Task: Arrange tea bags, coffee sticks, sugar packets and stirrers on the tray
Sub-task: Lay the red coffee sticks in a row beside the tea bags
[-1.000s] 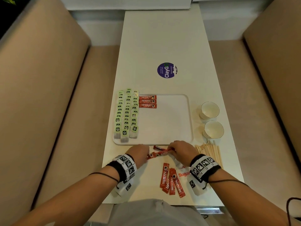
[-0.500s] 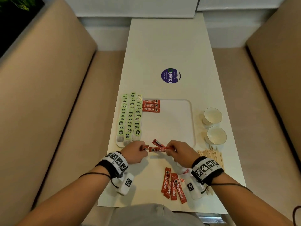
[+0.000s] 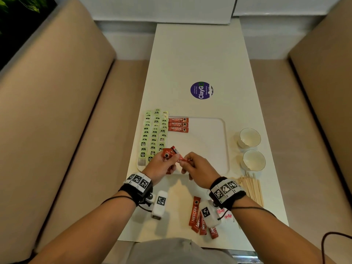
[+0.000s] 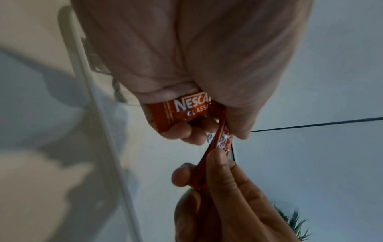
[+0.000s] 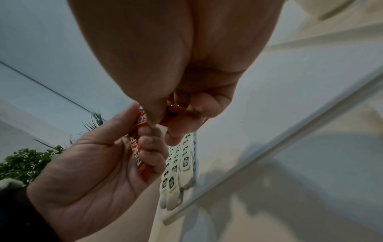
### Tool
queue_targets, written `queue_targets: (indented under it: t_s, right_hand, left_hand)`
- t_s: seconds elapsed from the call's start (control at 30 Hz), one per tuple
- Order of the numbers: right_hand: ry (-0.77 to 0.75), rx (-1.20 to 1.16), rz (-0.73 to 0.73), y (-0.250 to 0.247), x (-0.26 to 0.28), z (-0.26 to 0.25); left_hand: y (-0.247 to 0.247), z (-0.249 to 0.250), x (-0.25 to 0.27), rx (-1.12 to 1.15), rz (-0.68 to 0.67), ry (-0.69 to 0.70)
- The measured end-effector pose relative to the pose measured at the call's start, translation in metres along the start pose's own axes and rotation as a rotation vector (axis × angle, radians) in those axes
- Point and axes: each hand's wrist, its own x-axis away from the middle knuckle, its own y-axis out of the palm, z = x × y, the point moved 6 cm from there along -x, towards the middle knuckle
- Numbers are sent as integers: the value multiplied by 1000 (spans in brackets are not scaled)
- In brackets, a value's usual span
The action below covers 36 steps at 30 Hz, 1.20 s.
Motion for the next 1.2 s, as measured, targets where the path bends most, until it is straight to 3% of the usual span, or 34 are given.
queue_targets:
  t_s: [0.13,0.37,0.63,0.87,1.2]
  right_hand:
    - [-6,-34,12,5,1,-2]
    - [36,-75,46,-1,4,11]
    - [-44,5,98,-5,2,3]
    - [-107,-14,115,-7,-4,-1]
    - [-37,-156,172,-19,-23,8]
  left_hand:
    - [-2,5,-2,15,54,26]
    - [-20,13,-3,251,154,-35]
    - [-24,5,1,82,149,-65]
    - [-29,8,1,-88,137,21]
    - [-42,16,-9,-205,204,67]
